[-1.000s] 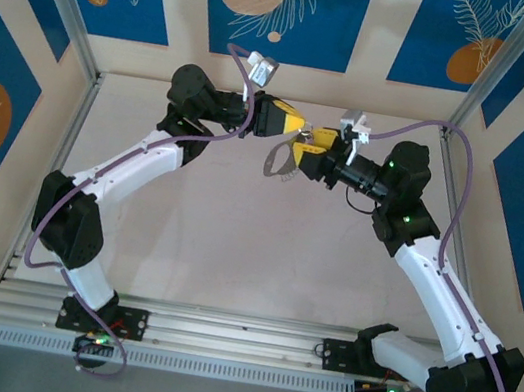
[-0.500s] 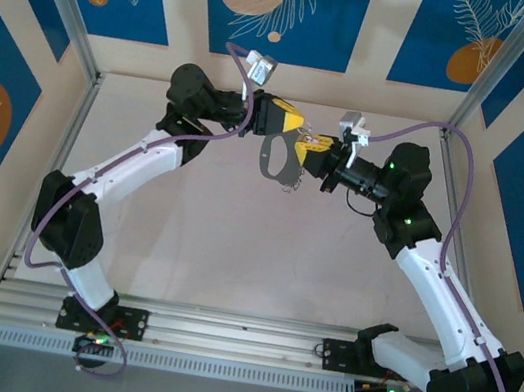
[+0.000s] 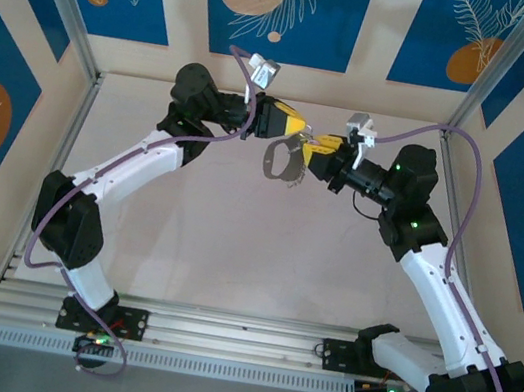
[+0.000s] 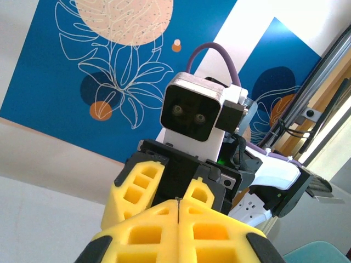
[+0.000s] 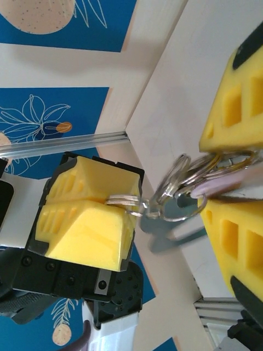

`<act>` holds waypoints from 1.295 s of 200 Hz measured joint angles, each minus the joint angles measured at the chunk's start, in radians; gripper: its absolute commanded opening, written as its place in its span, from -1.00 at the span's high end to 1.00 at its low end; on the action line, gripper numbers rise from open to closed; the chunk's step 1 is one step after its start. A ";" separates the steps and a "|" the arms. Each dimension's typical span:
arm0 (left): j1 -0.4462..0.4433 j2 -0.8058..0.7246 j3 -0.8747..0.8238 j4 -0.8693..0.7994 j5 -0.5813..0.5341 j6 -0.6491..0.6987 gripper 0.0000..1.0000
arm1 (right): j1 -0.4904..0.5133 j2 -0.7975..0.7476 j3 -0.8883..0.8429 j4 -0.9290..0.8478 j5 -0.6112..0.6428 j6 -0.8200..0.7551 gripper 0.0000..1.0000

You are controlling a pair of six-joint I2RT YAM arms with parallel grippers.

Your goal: Put the keys on the keyring

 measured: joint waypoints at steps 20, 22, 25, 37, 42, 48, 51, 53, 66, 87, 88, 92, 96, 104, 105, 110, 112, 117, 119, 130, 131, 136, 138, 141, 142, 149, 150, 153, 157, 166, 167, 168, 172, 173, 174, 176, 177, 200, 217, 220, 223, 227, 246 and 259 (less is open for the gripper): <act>0.004 0.000 0.000 -0.008 -0.006 0.000 1.00 | 0.000 0.000 0.000 -0.004 -0.011 -0.001 0.96; 0.005 0.000 0.000 -0.009 -0.008 0.000 1.00 | -0.001 0.000 0.000 -0.003 -0.012 -0.005 0.97; 0.006 0.000 0.000 -0.011 -0.009 0.000 1.00 | -0.002 0.000 0.000 -0.005 -0.014 0.002 0.98; 0.006 0.000 0.000 -0.016 -0.010 0.000 1.00 | -0.002 0.000 0.000 -0.005 -0.016 -0.001 1.00; 0.006 0.000 0.000 -0.016 -0.010 0.000 1.00 | -0.002 0.000 0.000 -0.004 -0.018 -0.002 1.00; 0.006 0.000 0.000 -0.017 -0.010 0.001 1.00 | -0.002 0.000 0.000 -0.004 -0.018 -0.002 1.00; 0.006 0.000 0.000 -0.017 -0.010 0.000 1.00 | -0.002 0.000 0.000 -0.004 -0.018 -0.002 1.00; 0.006 0.000 0.000 -0.017 -0.010 0.000 1.00 | -0.002 0.000 0.000 -0.004 -0.018 -0.002 1.00; 0.006 0.000 0.000 -0.018 -0.010 0.001 1.00 | -0.002 0.000 0.000 -0.004 -0.018 -0.002 1.00; 0.006 0.000 0.000 -0.018 -0.013 0.003 1.00 | -0.002 0.000 0.000 -0.004 -0.018 -0.002 1.00; 0.006 0.000 0.000 -0.018 -0.014 0.003 1.00 | -0.002 -0.001 0.000 -0.004 -0.018 -0.001 1.00; 0.006 0.000 0.000 -0.019 -0.014 0.003 1.00 | -0.003 -0.001 0.000 -0.004 -0.018 -0.001 0.95; 0.006 0.000 0.000 -0.020 -0.016 0.003 1.00 | -0.004 -0.002 0.000 -0.005 -0.018 -0.001 0.82; 0.006 0.000 0.000 -0.021 -0.017 0.003 1.00 | -0.004 -0.003 0.000 -0.005 -0.018 0.002 0.43; 0.006 0.000 0.000 -0.021 -0.017 0.003 1.00 | -0.004 -0.003 0.000 -0.005 -0.019 0.002 0.39; 0.006 0.000 0.000 -0.021 -0.017 0.003 1.00 | -0.004 -0.003 0.000 -0.005 -0.018 0.008 0.27; 0.005 0.000 0.000 -0.021 -0.017 0.004 1.00 | -0.004 -0.003 0.000 -0.005 -0.018 0.006 0.23; 0.003 0.000 0.000 -0.021 -0.018 0.004 1.00 | -0.004 -0.003 0.000 -0.005 -0.017 0.009 0.16; 0.002 0.000 0.001 -0.021 -0.018 0.004 1.00 | -0.004 -0.003 0.000 -0.004 -0.017 0.006 0.13; -0.001 0.000 0.001 -0.021 -0.019 0.004 1.00 | -0.004 -0.003 0.000 -0.005 -0.018 0.014 0.07; -0.002 0.000 0.001 -0.021 -0.019 0.004 1.00 | -0.004 -0.003 0.000 -0.004 -0.017 0.013 0.07; -0.002 0.000 0.001 -0.021 -0.018 0.004 1.00 | -0.004 -0.004 0.000 -0.004 -0.016 0.018 0.06; -0.002 0.000 0.001 -0.021 -0.018 0.004 1.00 | -0.004 -0.004 0.000 -0.004 -0.015 0.016 0.05; -0.002 0.000 0.001 -0.021 -0.019 0.004 1.00 | -0.004 -0.004 0.000 -0.004 -0.014 0.018 0.03; -0.002 0.000 0.001 -0.021 -0.019 0.004 1.00 | -0.004 -0.004 0.000 -0.004 -0.014 0.019 0.02; -0.003 0.000 0.001 -0.021 -0.021 0.005 1.00 | -0.004 -0.004 -0.001 -0.004 -0.013 0.023 -0.01; -0.003 0.000 0.002 -0.021 -0.021 0.005 1.00 | -0.004 -0.004 -0.001 -0.004 -0.014 0.024 -0.02; -0.003 0.000 0.002 -0.021 -0.022 0.007 1.00 | -0.004 -0.004 -0.002 -0.003 -0.013 0.024 -0.03; -0.003 0.000 0.002 -0.022 -0.023 0.009 1.00 | -0.004 -0.004 -0.005 0.000 -0.013 0.029 -0.05; -0.004 0.000 0.002 -0.023 -0.025 0.015 1.00 | -0.003 -0.005 -0.011 0.005 -0.009 0.031 -0.08; -0.004 0.000 0.002 -0.023 -0.025 0.016 1.00 | -0.003 -0.005 -0.012 0.005 -0.007 0.031 -0.08; -0.004 0.000 0.002 -0.023 -0.026 0.016 1.00 | -0.003 -0.005 -0.013 0.005 -0.007 0.031 -0.08; -0.004 0.000 0.002 -0.024 -0.026 0.021 1.00 | -0.001 -0.005 -0.016 0.006 -0.002 0.033 -0.09; -0.004 0.000 0.002 -0.025 -0.027 0.022 1.00 | -0.001 -0.005 -0.017 0.006 -0.002 0.033 -0.09; -0.004 0.000 0.002 -0.025 -0.027 0.022 1.00 | -0.001 -0.005 -0.018 0.006 0.000 0.033 -0.09; -0.004 0.000 0.002 -0.026 -0.028 0.023 1.00 | 0.001 -0.005 -0.020 0.008 0.003 0.034 -0.09; -0.004 0.000 0.002 -0.027 -0.028 0.024 1.00 | 0.001 -0.005 -0.021 0.009 0.005 0.034 -0.09; -0.004 0.000 0.002 -0.048 -0.037 0.045 1.00 | 0.030 -0.005 -0.043 0.020 0.051 0.037 -0.10; -0.004 0.000 0.002 -0.067 -0.044 0.058 1.00 | 0.062 -0.005 -0.058 0.028 0.106 0.037 -0.10; -0.004 0.000 0.002 -0.069 -0.045 0.061 1.00 | 0.066 -0.005 -0.061 0.032 0.117 0.037 -0.10; -0.004 0.000 0.002 -0.072 -0.046 0.064 1.00 | 0.071 -0.005 -0.063 0.034 0.125 0.037 -0.10; -0.004 -0.001 0.002 -0.076 -0.048 0.068 1.00 | 0.079 -0.005 -0.066 0.039 0.141 0.037 -0.10; -0.004 -0.006 0.002 -0.100 -0.055 0.087 1.00 | 0.116 -0.006 -0.089 0.058 0.214 0.032 -0.10; -0.005 -0.013 0.002 -0.119 -0.063 0.103 1.00 | 0.139 -0.006 -0.101 0.072 0.261 0.027 -0.11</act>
